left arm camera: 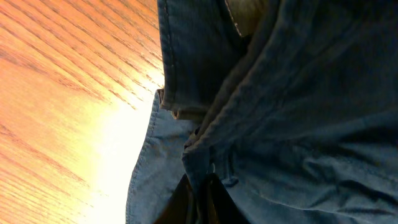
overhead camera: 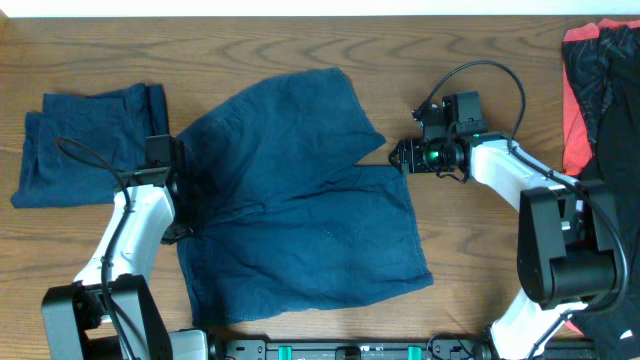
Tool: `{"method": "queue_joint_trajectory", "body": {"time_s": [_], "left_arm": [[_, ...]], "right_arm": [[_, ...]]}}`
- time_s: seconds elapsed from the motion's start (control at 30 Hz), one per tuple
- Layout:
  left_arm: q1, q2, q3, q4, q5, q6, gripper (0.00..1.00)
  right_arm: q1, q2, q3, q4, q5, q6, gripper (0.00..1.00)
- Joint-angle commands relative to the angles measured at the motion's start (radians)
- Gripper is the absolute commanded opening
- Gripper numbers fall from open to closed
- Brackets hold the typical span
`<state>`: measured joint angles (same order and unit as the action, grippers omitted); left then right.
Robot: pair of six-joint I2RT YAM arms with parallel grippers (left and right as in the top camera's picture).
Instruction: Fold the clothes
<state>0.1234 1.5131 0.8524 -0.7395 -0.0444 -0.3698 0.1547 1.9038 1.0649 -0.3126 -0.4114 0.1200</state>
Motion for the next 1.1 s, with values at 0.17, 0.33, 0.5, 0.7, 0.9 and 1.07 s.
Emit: {"method": "queue_joint_trajectory", "body": {"time_s": [0.17, 0.33, 0.5, 0.7, 0.9, 1.07], "left_arm": [[0.005, 0.01, 0.0, 0.012, -0.054, -0.01, 0.06], [0.005, 0.01, 0.0, 0.016, -0.054, -0.01, 0.06], [0.005, 0.01, 0.0, 0.017, -0.054, -0.01, 0.06], [0.005, 0.01, -0.011, 0.017, -0.054, -0.01, 0.06], [0.005, 0.01, -0.018, 0.019, -0.054, -0.01, 0.06], [0.005, 0.01, -0.018, 0.019, -0.054, -0.01, 0.06]], "right_arm": [[0.01, 0.04, -0.001, -0.024, -0.027, -0.009, 0.63], [0.01, 0.04, -0.001, -0.062, -0.094, -0.029, 0.59], [0.011, 0.04, -0.001, 0.034, -0.094, -0.016, 0.59], [0.031, 0.04, -0.001, 0.13, -0.093, 0.025, 0.59], [0.084, 0.054, -0.001, 0.185, -0.056, 0.026, 0.59], [0.11, 0.081, -0.001, 0.213, 0.016, 0.06, 0.58]]}}
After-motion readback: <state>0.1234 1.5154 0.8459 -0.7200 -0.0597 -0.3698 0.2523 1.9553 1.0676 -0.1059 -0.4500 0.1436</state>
